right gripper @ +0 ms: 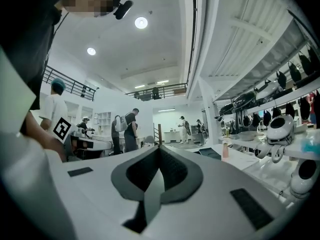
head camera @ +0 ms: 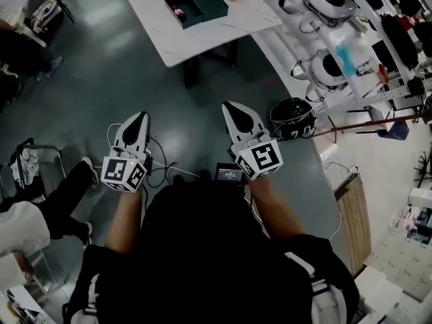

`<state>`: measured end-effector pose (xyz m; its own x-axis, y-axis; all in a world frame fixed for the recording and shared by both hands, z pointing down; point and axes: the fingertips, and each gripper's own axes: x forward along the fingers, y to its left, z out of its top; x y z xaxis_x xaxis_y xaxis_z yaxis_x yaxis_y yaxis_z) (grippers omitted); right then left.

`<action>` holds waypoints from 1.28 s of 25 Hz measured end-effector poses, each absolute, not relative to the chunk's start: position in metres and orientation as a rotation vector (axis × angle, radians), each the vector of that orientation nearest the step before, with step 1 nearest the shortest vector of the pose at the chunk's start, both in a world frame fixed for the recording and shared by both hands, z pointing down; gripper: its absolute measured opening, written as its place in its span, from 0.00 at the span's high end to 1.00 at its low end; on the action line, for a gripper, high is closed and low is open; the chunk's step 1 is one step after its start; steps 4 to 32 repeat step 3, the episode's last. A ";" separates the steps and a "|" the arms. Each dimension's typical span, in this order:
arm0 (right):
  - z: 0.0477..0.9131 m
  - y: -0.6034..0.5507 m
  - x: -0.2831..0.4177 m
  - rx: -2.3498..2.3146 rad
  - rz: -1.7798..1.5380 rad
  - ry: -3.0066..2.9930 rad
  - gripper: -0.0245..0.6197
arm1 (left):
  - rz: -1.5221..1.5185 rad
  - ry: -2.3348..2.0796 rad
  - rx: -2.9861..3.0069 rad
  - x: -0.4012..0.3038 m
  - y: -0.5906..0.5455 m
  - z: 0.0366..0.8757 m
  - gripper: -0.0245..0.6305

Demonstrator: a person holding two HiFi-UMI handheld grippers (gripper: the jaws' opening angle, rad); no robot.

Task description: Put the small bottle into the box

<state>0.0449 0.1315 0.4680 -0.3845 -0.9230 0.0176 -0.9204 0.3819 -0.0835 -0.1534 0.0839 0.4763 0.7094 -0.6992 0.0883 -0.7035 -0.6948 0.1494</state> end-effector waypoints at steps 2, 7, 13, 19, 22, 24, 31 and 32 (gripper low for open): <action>0.473 0.134 0.049 -1.719 -0.138 2.585 0.91 | 0.015 -1.127 2.710 -0.149 0.084 0.483 0.94; 0.476 0.136 0.051 -1.715 -0.144 2.586 0.91 | 0.001 -1.124 2.691 -0.147 0.083 0.487 0.94; 0.476 0.136 0.051 -1.715 -0.144 2.586 0.91 | 0.001 -1.124 2.691 -0.147 0.083 0.487 0.94; 0.476 0.136 0.051 -1.715 -0.144 2.586 0.91 | 0.001 -1.124 2.691 -0.147 0.083 0.487 0.94; 0.476 0.136 0.051 -1.715 -0.144 2.586 0.91 | 0.001 -1.124 2.691 -0.147 0.083 0.487 0.94; 0.476 0.136 0.051 -1.715 -0.144 2.586 0.91 | 0.001 -1.124 2.691 -0.147 0.083 0.487 0.94; 0.476 0.136 0.051 -1.715 -0.144 2.586 0.91 | 0.001 -1.124 2.691 -0.147 0.083 0.487 0.94; 0.476 0.136 0.051 -1.715 -0.144 2.586 0.91 | 0.001 -1.124 2.691 -0.147 0.083 0.487 0.94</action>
